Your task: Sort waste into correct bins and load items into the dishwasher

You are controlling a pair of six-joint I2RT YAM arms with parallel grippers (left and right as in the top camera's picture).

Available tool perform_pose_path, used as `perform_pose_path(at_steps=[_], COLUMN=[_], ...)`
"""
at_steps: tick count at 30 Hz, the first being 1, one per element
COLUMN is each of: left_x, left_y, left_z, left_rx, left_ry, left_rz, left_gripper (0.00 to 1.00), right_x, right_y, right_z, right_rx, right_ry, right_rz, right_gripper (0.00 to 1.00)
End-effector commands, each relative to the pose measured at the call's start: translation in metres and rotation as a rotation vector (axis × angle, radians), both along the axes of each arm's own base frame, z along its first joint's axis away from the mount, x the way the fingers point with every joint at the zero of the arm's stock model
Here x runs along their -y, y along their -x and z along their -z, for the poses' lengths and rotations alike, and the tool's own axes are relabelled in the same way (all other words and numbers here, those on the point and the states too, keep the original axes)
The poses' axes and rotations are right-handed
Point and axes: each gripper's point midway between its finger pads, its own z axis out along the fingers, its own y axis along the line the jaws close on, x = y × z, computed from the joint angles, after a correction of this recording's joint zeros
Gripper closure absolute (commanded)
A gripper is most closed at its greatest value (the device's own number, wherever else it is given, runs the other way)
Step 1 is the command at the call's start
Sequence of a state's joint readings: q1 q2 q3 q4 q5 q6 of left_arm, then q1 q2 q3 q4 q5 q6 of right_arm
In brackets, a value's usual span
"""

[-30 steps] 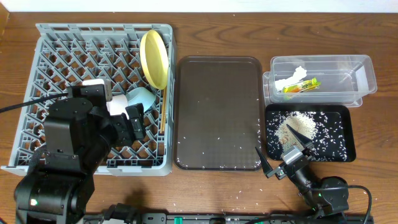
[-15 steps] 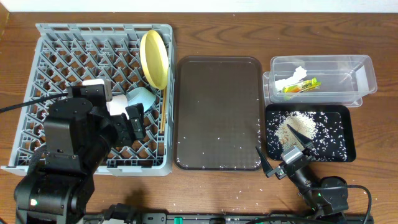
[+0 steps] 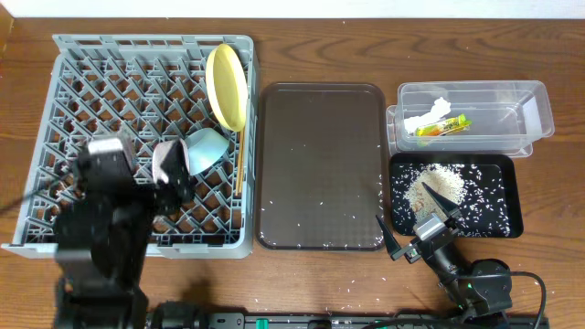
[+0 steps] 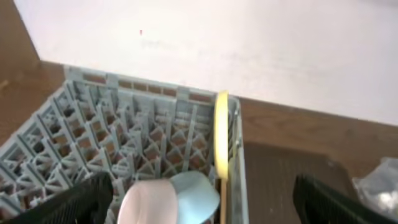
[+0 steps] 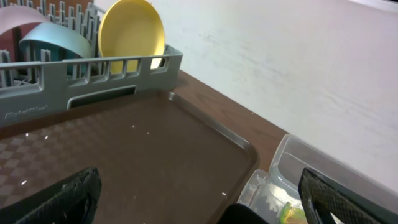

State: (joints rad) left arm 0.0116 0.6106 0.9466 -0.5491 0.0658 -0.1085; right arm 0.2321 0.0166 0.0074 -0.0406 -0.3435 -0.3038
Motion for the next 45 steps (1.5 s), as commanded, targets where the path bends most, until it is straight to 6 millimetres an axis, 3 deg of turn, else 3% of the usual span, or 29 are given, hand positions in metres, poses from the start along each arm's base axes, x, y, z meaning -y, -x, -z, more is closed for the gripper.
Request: perform_pose_path(at_steps=[1, 6, 12, 15, 19, 45], left_x=[-0.001, -0.001, -0.001, -0.001, -0.002, -0.002], left_y=[0.012, 0.023, 0.021, 0.014, 0.006, 0.006], left_z=[0.029, 0.079, 0.116, 0.143, 0.193, 0.192], left_rx=[0.049, 0.147, 0.255, 0.226, 0.145, 0.147], left_ry=[-0.043, -0.048, -0.048, -0.036, -0.032, -0.033], left_rz=[0.016, 0.013, 0.01, 0.009, 0.01, 0.01], left_gripper=[0.07, 0.07, 0.07, 0.07, 0.07, 0.07], right_x=[0.003, 0.003, 0.003, 0.003, 0.003, 0.003], right_y=[-0.001, -0.001, -0.001, -0.001, -0.001, -0.001], right_z=[0.0, 0.0, 0.0, 0.0, 0.0, 0.0], right_rx=[0.008, 0.008, 0.008, 0.008, 0.008, 0.008], right_ry=[0.009, 0.009, 0.009, 0.009, 0.009, 0.009], right_rz=[0.012, 0.012, 0.012, 0.012, 0.012, 0.012], right_gripper=[0.01, 0.01, 0.01, 0.01, 0.01, 0.01])
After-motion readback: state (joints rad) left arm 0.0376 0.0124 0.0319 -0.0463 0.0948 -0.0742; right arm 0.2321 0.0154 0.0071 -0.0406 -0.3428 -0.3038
